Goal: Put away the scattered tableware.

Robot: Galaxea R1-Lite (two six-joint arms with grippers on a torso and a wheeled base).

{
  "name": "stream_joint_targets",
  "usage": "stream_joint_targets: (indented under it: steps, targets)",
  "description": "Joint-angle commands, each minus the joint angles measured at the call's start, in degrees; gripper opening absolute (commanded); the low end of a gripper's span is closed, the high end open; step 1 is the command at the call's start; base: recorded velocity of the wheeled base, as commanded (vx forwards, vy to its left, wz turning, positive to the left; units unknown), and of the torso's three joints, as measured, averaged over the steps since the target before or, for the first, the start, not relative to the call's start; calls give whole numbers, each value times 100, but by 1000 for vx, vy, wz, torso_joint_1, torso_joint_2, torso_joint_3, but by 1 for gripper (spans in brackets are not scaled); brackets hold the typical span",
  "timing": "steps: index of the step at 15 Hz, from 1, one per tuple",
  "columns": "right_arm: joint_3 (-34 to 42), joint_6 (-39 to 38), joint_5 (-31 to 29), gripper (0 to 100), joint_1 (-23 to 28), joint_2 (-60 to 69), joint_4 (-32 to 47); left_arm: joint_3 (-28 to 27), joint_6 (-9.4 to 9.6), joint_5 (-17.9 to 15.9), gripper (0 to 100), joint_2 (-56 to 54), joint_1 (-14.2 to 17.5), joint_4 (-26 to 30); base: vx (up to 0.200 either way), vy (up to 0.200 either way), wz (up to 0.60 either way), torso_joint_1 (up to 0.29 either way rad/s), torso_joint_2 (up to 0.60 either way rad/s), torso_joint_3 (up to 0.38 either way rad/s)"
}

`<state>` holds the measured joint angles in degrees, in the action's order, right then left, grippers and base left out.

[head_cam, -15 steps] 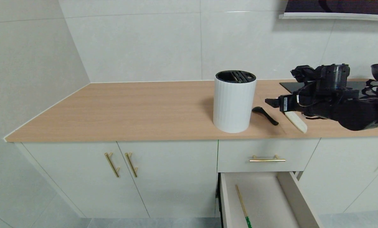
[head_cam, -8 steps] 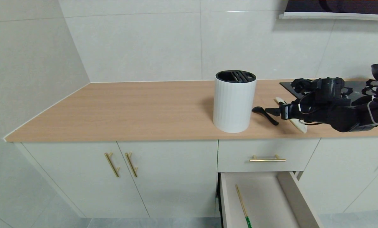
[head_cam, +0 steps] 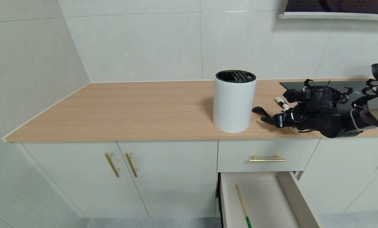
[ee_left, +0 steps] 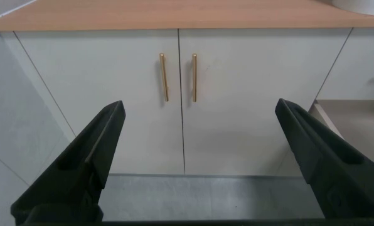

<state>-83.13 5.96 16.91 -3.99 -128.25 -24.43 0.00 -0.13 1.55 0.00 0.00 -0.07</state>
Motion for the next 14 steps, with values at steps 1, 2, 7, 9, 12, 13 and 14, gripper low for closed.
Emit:
stream_joint_targets:
  steps: [1,2,7,9,12,13,14]
  targets:
    - [7,2,-30,100,-111,-183,-141,0,-4,3,100,9,0,-1,0,0,0,0,0,0]
    - [7,2,-91,100,-138,-254,-246,0,-4,3,100,9,0,-1,0,0,0,0,0,0]
    - [-37,-7,-179,100,-138,-333,-370,0,5,3,100,9,0,-1,0,0,0,0,0,0]
    - [-125,-7,-241,100,-138,-394,-370,0,-4,3,100,9,0,-1,0,0,0,0,0,0]
    - [-134,-7,-267,0,-138,-403,-361,0,-4,3,100,9,0,-1,0,0,0,0,0,0]
    - [-134,-7,-267,0,-138,-403,-361,0,-4,3,100,9,0,-1,0,0,0,0,0,0]
    - [-134,-7,-267,0,-138,-403,-343,0,-4,3,100,9,0,-1,0,0,0,0,0,0]
